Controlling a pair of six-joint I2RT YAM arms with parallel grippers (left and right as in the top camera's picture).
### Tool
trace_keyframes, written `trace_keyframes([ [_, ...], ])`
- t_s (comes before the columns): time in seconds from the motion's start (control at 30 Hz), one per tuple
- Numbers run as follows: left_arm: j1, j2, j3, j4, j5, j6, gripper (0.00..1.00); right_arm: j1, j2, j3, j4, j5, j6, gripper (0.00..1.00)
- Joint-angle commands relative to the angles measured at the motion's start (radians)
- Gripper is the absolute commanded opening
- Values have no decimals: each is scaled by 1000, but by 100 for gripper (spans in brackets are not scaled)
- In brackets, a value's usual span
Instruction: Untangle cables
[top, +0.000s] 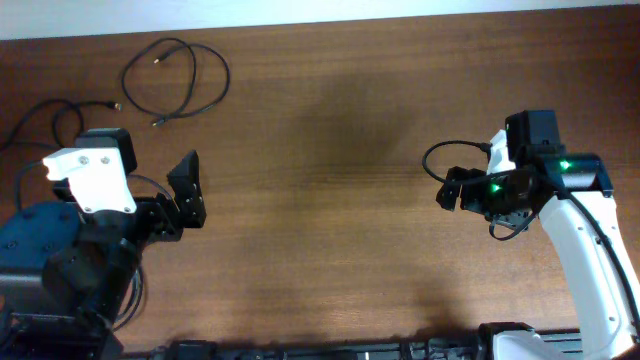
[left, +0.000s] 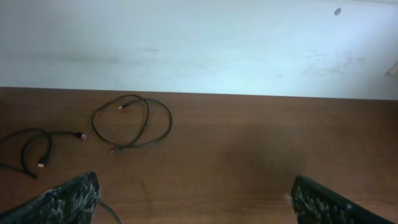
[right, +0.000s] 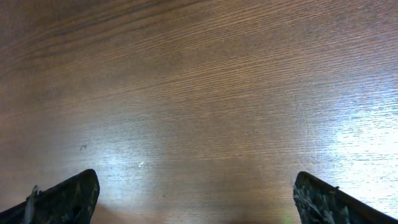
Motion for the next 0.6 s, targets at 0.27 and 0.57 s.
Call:
trace_keyframes([
  [0.27, -3, 0, 8, -94, -17, 16, 99, -6, 3, -4, 0, 2, -10, 99],
  [0.57, -3, -83, 8, -463, -17, 16, 99, -6, 3, -4, 0, 2, -10, 99],
])
